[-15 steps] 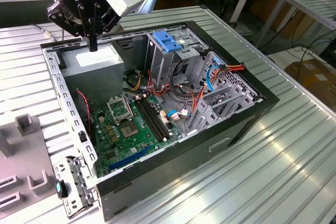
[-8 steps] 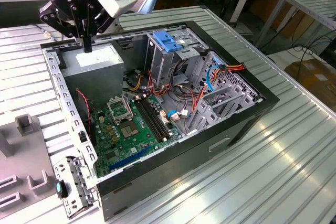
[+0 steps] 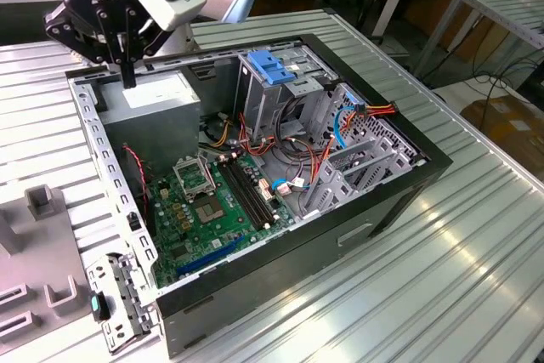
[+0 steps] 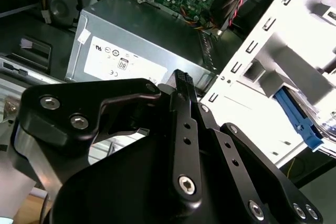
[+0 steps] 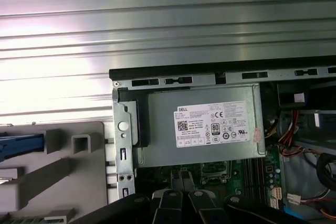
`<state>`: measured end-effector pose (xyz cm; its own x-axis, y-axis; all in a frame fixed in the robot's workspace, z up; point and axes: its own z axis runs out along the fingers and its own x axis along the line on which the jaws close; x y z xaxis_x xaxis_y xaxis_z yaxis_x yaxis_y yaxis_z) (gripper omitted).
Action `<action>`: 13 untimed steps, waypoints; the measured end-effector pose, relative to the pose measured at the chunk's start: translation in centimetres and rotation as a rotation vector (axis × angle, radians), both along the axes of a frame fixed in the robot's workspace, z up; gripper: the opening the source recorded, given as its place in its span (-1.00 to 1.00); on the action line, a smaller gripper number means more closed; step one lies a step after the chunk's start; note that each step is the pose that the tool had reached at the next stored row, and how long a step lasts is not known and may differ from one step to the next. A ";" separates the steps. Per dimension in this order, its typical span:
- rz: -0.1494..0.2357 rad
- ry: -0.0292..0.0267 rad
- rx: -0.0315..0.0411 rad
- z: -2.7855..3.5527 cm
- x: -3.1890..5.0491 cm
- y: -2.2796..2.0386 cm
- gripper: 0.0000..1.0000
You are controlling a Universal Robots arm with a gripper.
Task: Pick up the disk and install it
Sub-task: 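Reach for the disk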
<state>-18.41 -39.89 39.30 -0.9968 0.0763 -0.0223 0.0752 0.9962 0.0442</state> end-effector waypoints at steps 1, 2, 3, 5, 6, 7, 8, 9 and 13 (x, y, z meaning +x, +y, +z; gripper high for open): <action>0.000 0.0006 0.0000 -0.01 -0.19 0.00 -0.79; 0.000 0.0014 0.0000 -0.02 -0.32 0.00 -0.79; 0.000 0.0040 0.0001 -0.03 -0.61 0.00 -0.79; 0.000 0.0070 0.0000 -0.04 -1.02 0.00 -0.79; 0.000 0.0082 0.0000 -0.05 -1.17 0.00 -0.79; 0.000 0.0089 0.0000 -0.05 -1.31 0.00 -0.79; 0.000 0.0100 0.0000 -0.06 -1.55 0.00 -0.79; 0.000 0.0106 0.0001 -0.07 -1.74 0.00 -0.79; 0.000 0.0141 0.0000 -0.08 -2.40 0.00 -0.79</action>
<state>-20.81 -39.89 39.21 -0.9971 0.0762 -0.0082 0.0758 0.9962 0.0431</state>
